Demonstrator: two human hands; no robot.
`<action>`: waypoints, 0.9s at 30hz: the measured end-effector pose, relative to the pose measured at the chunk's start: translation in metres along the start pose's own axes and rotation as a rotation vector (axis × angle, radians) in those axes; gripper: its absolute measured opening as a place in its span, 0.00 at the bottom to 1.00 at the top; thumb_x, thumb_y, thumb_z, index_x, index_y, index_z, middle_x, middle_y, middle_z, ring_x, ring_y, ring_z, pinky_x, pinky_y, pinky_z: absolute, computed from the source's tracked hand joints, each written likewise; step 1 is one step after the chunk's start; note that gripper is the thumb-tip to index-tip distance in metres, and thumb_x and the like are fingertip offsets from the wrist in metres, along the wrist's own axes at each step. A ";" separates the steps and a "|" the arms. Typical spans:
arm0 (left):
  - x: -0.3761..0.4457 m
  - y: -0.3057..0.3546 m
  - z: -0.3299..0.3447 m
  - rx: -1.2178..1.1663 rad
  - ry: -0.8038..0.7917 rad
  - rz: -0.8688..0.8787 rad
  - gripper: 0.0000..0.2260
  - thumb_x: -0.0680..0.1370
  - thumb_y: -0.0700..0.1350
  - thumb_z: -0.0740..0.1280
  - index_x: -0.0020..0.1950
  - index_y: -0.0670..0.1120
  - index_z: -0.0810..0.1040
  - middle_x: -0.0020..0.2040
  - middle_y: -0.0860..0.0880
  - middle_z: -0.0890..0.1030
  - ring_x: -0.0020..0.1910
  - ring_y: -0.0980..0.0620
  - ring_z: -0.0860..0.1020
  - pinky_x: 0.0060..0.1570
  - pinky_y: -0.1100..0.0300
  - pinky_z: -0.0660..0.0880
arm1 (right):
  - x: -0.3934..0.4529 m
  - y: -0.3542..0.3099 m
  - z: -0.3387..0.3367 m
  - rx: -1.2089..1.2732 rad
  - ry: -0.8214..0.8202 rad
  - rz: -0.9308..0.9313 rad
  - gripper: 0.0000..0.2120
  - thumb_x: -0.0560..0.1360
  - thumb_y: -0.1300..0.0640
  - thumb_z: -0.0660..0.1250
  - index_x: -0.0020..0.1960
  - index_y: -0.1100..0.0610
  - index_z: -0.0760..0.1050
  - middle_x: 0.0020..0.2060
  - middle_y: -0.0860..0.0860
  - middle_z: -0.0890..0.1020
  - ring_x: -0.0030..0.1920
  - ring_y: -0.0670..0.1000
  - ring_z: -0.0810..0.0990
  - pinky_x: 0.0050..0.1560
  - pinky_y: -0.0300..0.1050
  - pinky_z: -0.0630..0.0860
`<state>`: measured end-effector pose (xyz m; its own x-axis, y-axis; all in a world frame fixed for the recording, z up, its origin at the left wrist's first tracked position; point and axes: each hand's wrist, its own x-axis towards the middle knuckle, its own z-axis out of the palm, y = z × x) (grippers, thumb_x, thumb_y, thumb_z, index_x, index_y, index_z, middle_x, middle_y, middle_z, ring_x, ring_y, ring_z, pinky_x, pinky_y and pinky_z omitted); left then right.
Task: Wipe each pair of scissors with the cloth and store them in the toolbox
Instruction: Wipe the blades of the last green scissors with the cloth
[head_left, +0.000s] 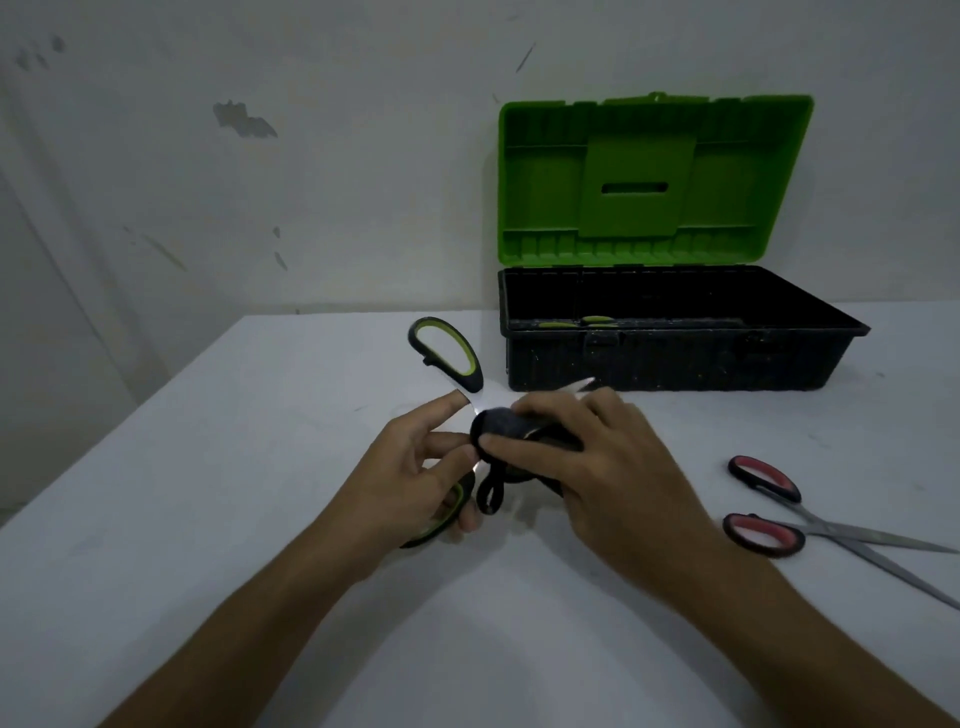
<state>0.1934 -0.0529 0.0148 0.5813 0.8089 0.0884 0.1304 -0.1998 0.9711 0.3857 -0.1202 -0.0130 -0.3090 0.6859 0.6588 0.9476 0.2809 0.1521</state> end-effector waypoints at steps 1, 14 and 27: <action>0.000 0.000 -0.001 -0.022 0.011 -0.006 0.17 0.81 0.37 0.63 0.69 0.51 0.72 0.45 0.45 0.86 0.26 0.46 0.79 0.31 0.52 0.78 | 0.000 0.003 0.002 -0.010 0.005 0.020 0.25 0.73 0.63 0.66 0.66 0.44 0.76 0.63 0.51 0.76 0.51 0.55 0.71 0.45 0.50 0.72; -0.001 0.001 -0.002 0.007 0.020 -0.006 0.16 0.81 0.37 0.62 0.68 0.50 0.74 0.31 0.53 0.81 0.26 0.46 0.78 0.30 0.59 0.74 | -0.001 0.004 -0.004 0.040 -0.052 0.028 0.28 0.68 0.63 0.75 0.63 0.42 0.77 0.63 0.51 0.76 0.53 0.54 0.71 0.48 0.50 0.73; -0.002 0.009 -0.007 -0.035 -0.015 -0.008 0.20 0.81 0.39 0.62 0.71 0.55 0.69 0.51 0.48 0.87 0.27 0.49 0.76 0.33 0.58 0.78 | -0.010 0.034 -0.007 -0.109 -0.001 0.269 0.31 0.64 0.72 0.71 0.60 0.46 0.80 0.59 0.51 0.76 0.48 0.55 0.71 0.43 0.47 0.68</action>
<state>0.1877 -0.0528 0.0252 0.5926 0.8017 0.0778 0.1071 -0.1742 0.9789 0.4212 -0.1218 -0.0094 -0.0451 0.7266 0.6856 0.9986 0.0149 0.0499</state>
